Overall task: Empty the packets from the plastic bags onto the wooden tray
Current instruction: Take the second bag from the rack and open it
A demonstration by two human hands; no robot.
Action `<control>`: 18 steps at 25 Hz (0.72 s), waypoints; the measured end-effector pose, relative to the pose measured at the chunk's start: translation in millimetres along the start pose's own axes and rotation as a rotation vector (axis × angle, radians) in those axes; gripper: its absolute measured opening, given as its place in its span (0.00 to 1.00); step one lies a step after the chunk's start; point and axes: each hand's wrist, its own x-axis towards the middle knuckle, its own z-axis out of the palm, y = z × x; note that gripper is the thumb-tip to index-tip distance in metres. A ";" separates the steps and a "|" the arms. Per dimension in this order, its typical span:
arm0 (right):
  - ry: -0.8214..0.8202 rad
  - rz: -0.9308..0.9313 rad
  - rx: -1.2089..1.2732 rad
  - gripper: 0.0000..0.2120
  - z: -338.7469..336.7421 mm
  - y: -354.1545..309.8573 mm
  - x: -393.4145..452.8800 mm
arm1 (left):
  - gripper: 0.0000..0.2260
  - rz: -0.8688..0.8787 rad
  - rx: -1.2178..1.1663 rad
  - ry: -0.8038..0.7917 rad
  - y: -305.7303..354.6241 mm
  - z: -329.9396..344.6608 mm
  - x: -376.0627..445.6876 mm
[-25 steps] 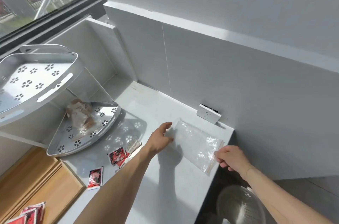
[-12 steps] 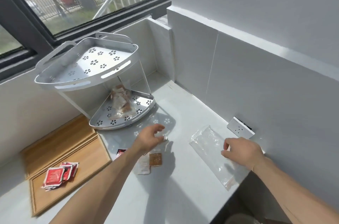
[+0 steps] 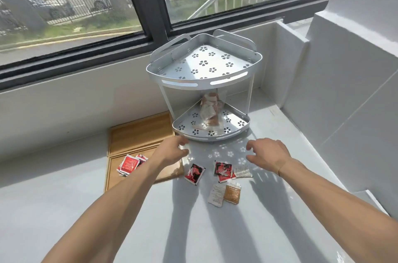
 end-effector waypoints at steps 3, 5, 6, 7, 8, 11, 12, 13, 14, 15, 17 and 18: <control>0.042 -0.080 -0.067 0.17 -2.0 -24.0 39.9 | 0.17 -0.032 0.043 0.023 -12.1 -10.3 16.0; 0.062 -0.129 -0.126 0.16 -0.5 -34.1 60.7 | 0.16 -0.042 0.084 0.032 -16.0 -14.9 31.2; 0.070 -0.155 -0.136 0.16 1.5 -37.7 71.6 | 0.16 -0.047 0.097 0.034 -17.5 -16.3 40.4; 0.075 -0.171 -0.131 0.15 3.4 -41.0 81.2 | 0.15 -0.048 0.103 0.037 -17.3 -17.0 49.4; 0.070 -0.173 -0.119 0.15 4.3 -44.5 89.7 | 0.14 -0.042 0.107 0.042 -16.3 -16.8 58.1; 0.049 -0.143 -0.084 0.15 7.5 -54.3 113.1 | 0.12 0.025 0.220 0.045 -10.3 -10.4 86.5; 0.058 -0.144 -0.082 0.15 10.2 -55.8 119.4 | 0.13 0.050 0.268 0.045 -8.1 -7.1 95.2; 0.071 -0.148 -0.080 0.16 12.8 -56.8 124.5 | 0.13 0.068 0.307 0.041 -6.1 -3.5 103.4; 0.081 -0.153 -0.076 0.16 15.4 -57.9 128.8 | 0.14 0.077 0.339 0.032 -5.3 0.8 110.8; 0.087 -0.157 -0.064 0.16 17.5 -59.1 132.0 | 0.14 0.080 0.360 0.024 -5.2 5.0 116.3; 0.093 -0.164 -0.039 0.16 21.2 -61.8 139.0 | 0.14 0.087 0.362 0.019 -7.6 12.7 125.8; 0.084 -0.168 -0.033 0.17 21.8 -63.2 142.6 | 0.14 0.096 0.346 0.017 -9.7 15.0 129.1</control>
